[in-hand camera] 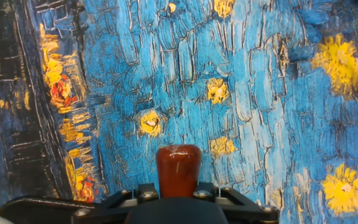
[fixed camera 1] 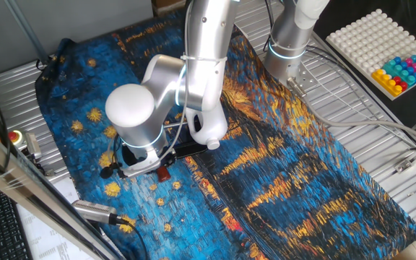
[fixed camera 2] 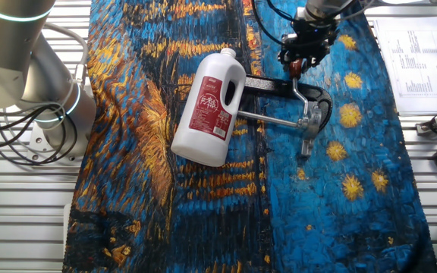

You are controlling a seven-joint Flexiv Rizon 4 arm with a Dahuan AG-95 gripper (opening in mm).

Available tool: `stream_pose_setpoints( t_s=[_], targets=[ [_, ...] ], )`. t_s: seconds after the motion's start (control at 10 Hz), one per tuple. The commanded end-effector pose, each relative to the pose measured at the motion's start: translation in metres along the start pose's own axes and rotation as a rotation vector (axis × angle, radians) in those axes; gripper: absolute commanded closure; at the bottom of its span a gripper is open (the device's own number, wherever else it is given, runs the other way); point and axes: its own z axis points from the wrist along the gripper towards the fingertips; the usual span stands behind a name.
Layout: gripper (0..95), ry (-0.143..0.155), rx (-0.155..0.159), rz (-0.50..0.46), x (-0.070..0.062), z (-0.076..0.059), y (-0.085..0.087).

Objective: Pull up the lever

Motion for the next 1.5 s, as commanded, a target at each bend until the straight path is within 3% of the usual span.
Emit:
stream_pose_setpoints(
  t_s=[0.1,0.6,0.7,1.2,1.5],
  targets=[
    [76.0,0.002,0.001,0.01,0.0008,0.0008,0.0009],
    [76.0,-0.008,0.019,0.016,0.0023,0.0011,0.0019],
    [95.0,-0.009,0.018,0.022,0.0023,0.0011,0.0019],
    [95.0,-0.007,0.016,0.034,0.0041,-0.0017,0.0027],
    [95.0,-0.036,0.021,0.032,0.0056,-0.0041,0.0034]
  ],
)
